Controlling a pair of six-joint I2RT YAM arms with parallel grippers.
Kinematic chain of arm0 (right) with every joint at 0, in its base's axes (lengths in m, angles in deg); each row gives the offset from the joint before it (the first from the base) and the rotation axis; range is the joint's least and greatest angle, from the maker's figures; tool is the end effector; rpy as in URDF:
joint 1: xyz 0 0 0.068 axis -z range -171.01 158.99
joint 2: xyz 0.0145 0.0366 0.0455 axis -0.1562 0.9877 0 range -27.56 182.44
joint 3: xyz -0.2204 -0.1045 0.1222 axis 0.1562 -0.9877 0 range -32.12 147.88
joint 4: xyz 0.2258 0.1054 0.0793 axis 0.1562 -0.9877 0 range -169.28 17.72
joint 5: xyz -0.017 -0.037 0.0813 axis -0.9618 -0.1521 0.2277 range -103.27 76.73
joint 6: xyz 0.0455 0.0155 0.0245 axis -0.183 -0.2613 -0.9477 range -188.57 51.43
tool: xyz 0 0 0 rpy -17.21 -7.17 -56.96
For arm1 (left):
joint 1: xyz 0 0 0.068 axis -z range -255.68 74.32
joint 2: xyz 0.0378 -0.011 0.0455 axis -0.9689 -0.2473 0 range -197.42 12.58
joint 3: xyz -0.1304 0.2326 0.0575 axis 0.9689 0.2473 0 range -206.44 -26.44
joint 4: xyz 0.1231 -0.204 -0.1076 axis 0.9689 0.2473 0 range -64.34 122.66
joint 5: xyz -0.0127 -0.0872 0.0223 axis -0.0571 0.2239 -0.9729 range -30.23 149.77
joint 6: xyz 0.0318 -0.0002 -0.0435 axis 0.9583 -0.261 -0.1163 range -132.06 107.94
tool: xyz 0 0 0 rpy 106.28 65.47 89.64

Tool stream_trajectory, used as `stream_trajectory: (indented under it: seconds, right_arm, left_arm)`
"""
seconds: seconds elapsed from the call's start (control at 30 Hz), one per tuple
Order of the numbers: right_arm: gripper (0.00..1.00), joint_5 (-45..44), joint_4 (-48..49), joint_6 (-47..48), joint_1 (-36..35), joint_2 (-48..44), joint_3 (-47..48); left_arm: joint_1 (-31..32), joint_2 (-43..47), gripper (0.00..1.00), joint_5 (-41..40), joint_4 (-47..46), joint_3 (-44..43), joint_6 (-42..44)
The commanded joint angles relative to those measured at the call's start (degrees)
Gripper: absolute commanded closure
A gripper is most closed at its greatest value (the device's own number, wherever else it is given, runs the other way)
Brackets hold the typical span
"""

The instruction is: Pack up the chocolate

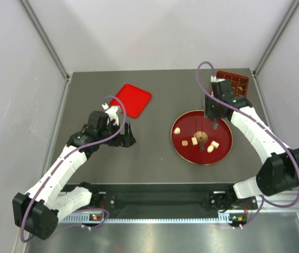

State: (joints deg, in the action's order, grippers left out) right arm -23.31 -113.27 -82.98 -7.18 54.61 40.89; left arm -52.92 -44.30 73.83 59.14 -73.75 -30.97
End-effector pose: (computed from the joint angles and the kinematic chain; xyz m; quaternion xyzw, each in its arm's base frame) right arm 0.2951 0.0792 0.3115 0.0155 0.9369 0.0101 0.3491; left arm 0.1872 -0.0879 0.2790 0.0794 0.9082 -0.2456 0.3295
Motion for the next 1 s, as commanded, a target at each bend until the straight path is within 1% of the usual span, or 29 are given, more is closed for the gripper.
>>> stream_trajectory:
  seconds: [0.0,0.13,0.33,0.53,0.73,0.97]
  right_arm:
    - [0.58,2.2,-1.5,-1.6,-3.7,-6.1,-4.4]
    - [0.58,5.1,-1.9,-3.2,-7.7,-8.9,-10.2]
    - [0.57,3.9,-2.5,-6.1,-12.3,-12.3,-16.3]
    - [0.57,2.6,-3.0,-8.0,-15.1,-13.8,-19.0]
    - [0.57,0.6,-4.4,-9.7,-18.5,-15.3,-19.6]
    - [0.57,-2.5,-8.0,-10.0,-19.0,-18.4,-19.0]
  left_arm:
    - [0.2,0.7,0.01,0.1,-1.5,0.2,0.2]
    - [0.2,0.4,0.01,0.0,-1.5,0.2,0.3]
    - [0.2,0.2,0.01,-0.4,-1.3,0.2,0.2]
    - [0.2,0.3,0.01,-0.4,-1.2,0.2,0.1]
    - [0.2,0.2,0.01,-0.2,-1.4,0.2,0.1]
    - [0.2,0.1,0.01,-0.2,-1.4,0.2,0.1]
